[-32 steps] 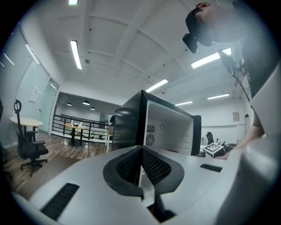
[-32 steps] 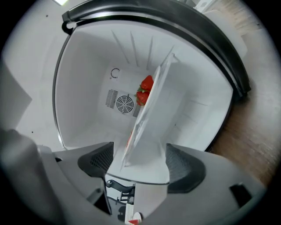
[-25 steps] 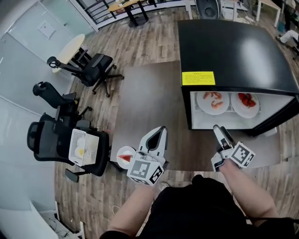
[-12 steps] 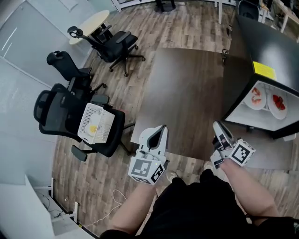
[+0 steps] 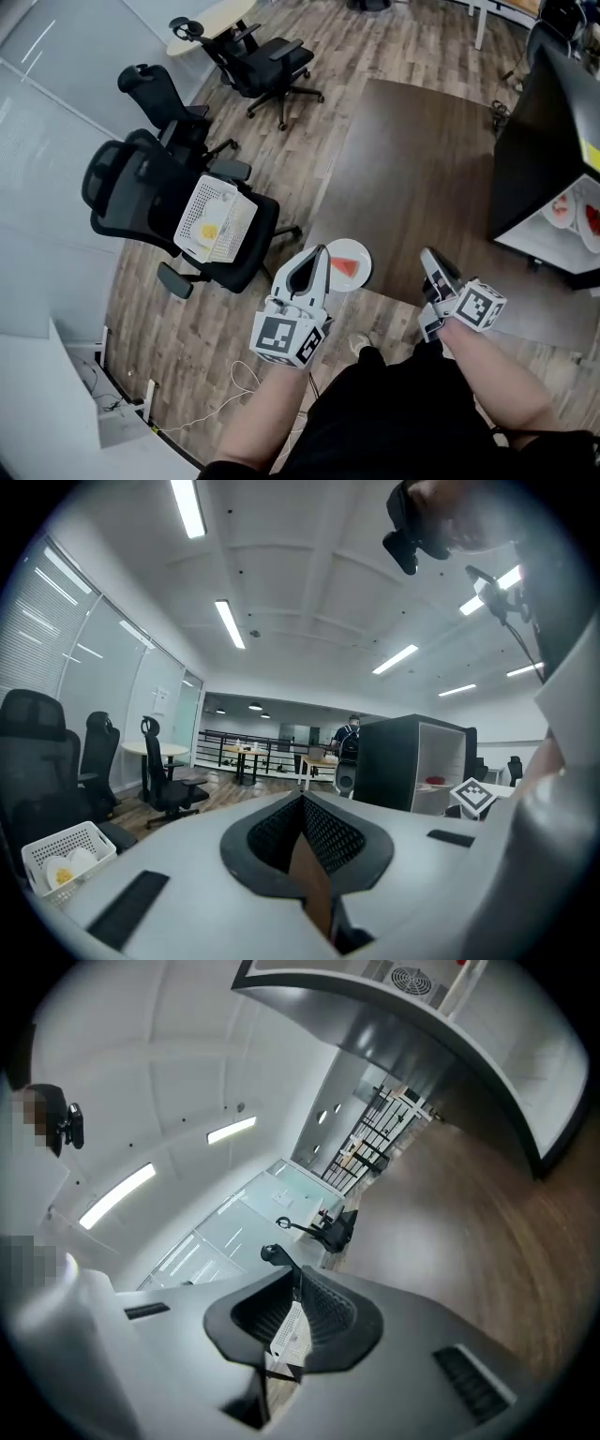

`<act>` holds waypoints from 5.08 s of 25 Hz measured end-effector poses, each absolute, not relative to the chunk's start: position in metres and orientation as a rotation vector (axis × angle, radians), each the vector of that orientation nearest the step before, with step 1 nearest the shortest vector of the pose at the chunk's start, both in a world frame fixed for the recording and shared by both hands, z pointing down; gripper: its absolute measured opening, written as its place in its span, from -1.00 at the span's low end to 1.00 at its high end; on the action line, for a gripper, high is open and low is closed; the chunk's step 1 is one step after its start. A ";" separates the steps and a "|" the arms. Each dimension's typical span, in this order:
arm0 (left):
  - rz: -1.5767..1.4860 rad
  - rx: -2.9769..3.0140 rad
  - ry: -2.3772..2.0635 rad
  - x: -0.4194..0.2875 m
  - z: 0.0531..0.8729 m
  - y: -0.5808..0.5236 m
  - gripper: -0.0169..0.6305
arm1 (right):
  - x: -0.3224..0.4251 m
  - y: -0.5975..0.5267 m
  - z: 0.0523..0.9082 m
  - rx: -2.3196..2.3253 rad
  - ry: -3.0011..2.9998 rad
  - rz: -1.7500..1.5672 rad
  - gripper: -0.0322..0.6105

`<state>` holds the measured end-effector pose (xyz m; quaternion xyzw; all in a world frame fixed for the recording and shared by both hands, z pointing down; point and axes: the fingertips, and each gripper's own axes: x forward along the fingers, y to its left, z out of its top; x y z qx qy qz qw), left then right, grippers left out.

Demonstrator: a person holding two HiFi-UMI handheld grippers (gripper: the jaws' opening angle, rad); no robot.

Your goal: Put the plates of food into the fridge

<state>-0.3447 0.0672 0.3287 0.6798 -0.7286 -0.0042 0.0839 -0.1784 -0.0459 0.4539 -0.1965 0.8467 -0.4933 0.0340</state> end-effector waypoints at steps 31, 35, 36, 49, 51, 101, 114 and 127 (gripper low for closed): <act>0.061 1.779 -2.210 -0.483 0.416 0.210 -0.94 | -0.344 0.141 0.614 -0.455 2.578 -2.127 -0.38; 0.074 1.784 -2.201 -0.484 0.422 0.207 -0.94 | -0.343 0.137 0.640 -0.532 2.507 -2.221 -0.19; 0.075 1.782 -2.200 -0.485 0.423 0.206 -0.94 | -0.343 0.136 0.644 -0.541 2.492 -2.233 -0.18; 0.174 1.787 -2.147 -0.480 0.447 0.211 -0.94 | -0.354 0.109 0.672 -0.588 2.200 -2.251 -0.17; 0.183 1.768 -2.148 -0.484 0.450 0.217 -0.94 | -0.357 0.106 0.675 -0.603 2.168 -2.259 -0.18; 0.159 2.041 -2.071 -0.393 0.394 0.124 -0.94 | -0.241 0.046 0.569 -0.566 1.956 -2.141 -0.85; 0.117 2.271 -1.890 -0.305 0.372 0.045 -0.94 | -0.136 0.010 0.529 -0.620 1.863 -2.015 -0.85; 0.101 2.513 -1.662 -0.174 0.332 -0.058 -0.94 | 0.004 -0.051 0.500 -0.782 1.702 -1.852 -0.85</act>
